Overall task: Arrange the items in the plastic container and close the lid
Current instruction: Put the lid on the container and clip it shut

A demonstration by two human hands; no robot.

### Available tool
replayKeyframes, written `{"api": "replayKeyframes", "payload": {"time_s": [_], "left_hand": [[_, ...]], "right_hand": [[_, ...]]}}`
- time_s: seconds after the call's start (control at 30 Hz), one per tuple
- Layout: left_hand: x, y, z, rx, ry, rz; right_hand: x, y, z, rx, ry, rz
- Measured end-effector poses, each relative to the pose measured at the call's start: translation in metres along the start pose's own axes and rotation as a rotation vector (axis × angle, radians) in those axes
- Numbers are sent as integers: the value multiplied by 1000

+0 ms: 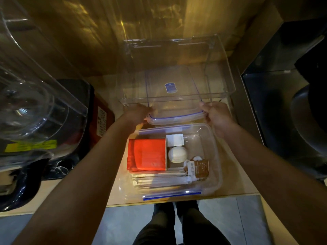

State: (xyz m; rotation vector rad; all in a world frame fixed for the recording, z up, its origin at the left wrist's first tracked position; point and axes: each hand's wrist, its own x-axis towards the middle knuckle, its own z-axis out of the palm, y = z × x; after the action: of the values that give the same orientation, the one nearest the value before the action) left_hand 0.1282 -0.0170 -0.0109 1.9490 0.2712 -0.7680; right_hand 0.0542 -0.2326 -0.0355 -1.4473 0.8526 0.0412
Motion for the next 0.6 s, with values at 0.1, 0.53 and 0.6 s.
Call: {"api": "replayKeyframes", "payload": {"time_s": [0.1, 0.53, 0.6], "left_hand": [[-11, -2, -3, -126, 2, 48], [-56, -3, -4, -251, -22, 196], [-64, -7, -4, -268, -62, 165]], "right_hand": [[-7, -3, -4, 40, -31, -30], [-35, -14, -18, 378, -216, 94], [-43, -11, -23, 321, -222, 106]]}}
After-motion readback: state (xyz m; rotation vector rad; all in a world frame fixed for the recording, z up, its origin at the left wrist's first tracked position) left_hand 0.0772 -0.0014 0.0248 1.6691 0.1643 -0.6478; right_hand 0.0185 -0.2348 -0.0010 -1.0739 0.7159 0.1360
